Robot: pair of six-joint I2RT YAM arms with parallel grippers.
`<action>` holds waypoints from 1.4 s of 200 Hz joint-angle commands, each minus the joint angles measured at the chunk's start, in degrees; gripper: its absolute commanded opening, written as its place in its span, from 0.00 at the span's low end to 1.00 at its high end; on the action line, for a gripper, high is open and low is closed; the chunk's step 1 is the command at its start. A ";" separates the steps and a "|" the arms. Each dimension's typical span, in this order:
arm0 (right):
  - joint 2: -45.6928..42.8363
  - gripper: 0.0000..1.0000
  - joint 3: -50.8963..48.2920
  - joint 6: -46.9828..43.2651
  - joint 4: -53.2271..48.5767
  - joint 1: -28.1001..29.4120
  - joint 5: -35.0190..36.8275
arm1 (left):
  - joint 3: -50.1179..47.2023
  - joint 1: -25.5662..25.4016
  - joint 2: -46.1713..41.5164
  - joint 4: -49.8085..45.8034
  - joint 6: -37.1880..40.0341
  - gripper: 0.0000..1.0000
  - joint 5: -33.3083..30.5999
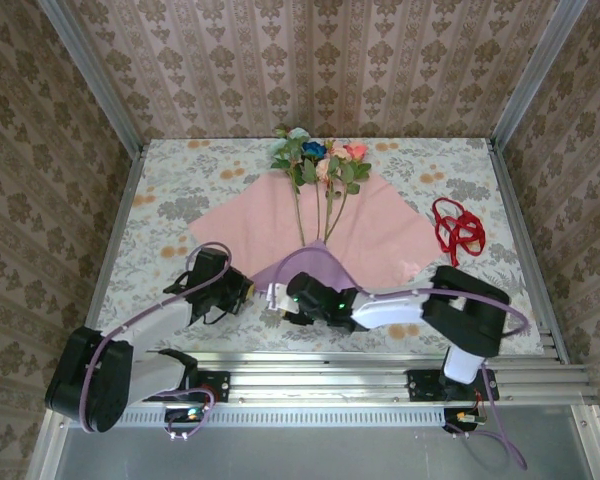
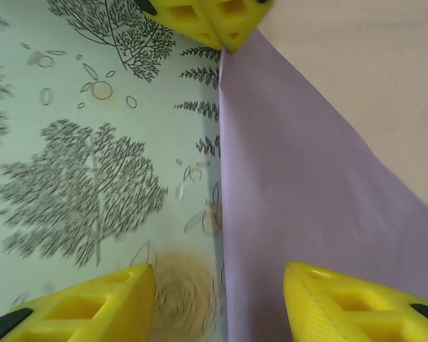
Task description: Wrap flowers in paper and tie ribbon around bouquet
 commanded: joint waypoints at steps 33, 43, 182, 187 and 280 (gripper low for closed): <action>12.29 0.43 9.12 -7.82 4.35 2.61 20.05 | 0.12 -0.49 -2.43 -3.66 -0.87 0.00 -0.71; 13.41 0.40 9.55 -8.41 4.45 2.61 21.67 | 0.14 -0.46 -2.86 -3.96 -0.78 0.00 -0.78; 7.56 0.00 5.40 -3.30 3.68 1.21 6.33 | -0.75 6.16 0.16 1.66 9.10 0.43 1.74; 7.44 0.00 5.30 -3.12 3.62 1.12 6.13 | -1.20 6.70 0.39 3.10 9.07 0.41 1.87; 5.22 0.11 3.83 1.44 2.29 -0.82 1.20 | -1.55 10.86 -0.15 4.04 13.25 0.00 3.61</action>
